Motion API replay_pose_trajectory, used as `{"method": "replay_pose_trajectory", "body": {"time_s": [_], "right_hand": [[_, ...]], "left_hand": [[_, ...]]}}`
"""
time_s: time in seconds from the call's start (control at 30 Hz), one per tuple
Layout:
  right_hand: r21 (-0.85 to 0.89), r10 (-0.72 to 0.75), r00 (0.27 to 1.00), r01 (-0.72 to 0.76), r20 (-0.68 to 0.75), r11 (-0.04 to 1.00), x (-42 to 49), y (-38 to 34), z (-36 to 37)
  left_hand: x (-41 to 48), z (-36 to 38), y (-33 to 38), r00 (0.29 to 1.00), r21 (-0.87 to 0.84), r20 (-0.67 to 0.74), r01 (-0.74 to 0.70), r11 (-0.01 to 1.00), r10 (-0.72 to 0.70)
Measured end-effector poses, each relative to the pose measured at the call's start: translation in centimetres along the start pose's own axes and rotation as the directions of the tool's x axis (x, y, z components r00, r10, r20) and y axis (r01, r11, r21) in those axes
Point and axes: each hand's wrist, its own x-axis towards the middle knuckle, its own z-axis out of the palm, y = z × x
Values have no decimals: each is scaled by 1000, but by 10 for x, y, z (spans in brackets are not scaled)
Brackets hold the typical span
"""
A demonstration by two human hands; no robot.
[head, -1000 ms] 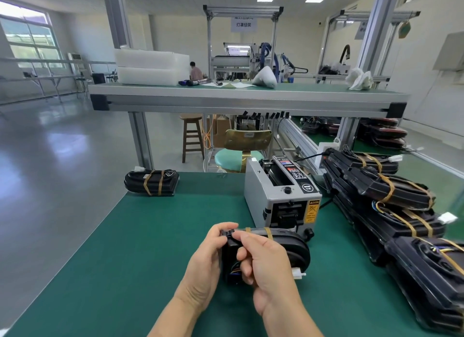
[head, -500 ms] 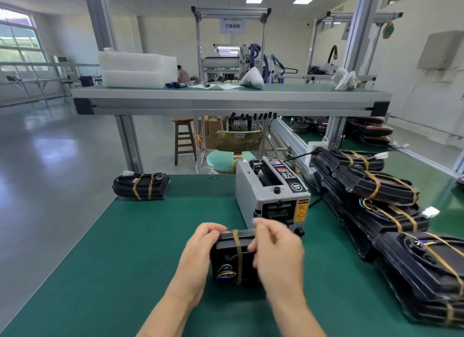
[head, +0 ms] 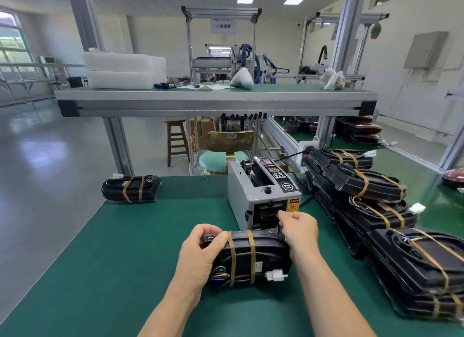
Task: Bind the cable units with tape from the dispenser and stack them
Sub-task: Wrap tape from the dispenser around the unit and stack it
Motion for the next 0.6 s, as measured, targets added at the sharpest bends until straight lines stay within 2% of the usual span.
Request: {"method": "replay_pose_trajectory", "body": {"time_s": [0.1, 0.2, 0.27, 0.33, 0.4, 0.5, 0.53, 0.6], "right_hand": [[55, 43, 998, -46, 54, 997, -3, -4, 0], [75, 89, 992, -96, 88, 993, -3, -11, -1], [86, 111, 988, -121, 111, 989, -1, -13, -1], [102, 130, 983, -144, 132, 984, 1, -15, 1], [103, 144, 980, -158, 135, 982, 3, -17, 3], [62, 136, 984, -144, 111, 988, 5, -18, 7], [56, 136, 985, -142, 105, 988, 5, -19, 8], [82, 137, 985, -146, 105, 986, 3, -19, 6]], "left_hand": [[3, -1, 2, 1000, 67, 3, 4, 998, -4], [7, -3, 8, 997, 286, 15, -82, 955, 82], [7, -2, 18, 972, 475, 103, -235, 848, 212], [6, 4, 30, 914, 624, 263, -406, 667, 309], [5, 12, 39, 864, 706, 404, -503, 498, 299], [5, 23, 38, 824, 773, 501, -564, 290, 266], [4, 24, 36, 823, 787, 502, -562, 253, 267], [4, 23, 31, 841, 806, 476, -535, 256, 259]]}}
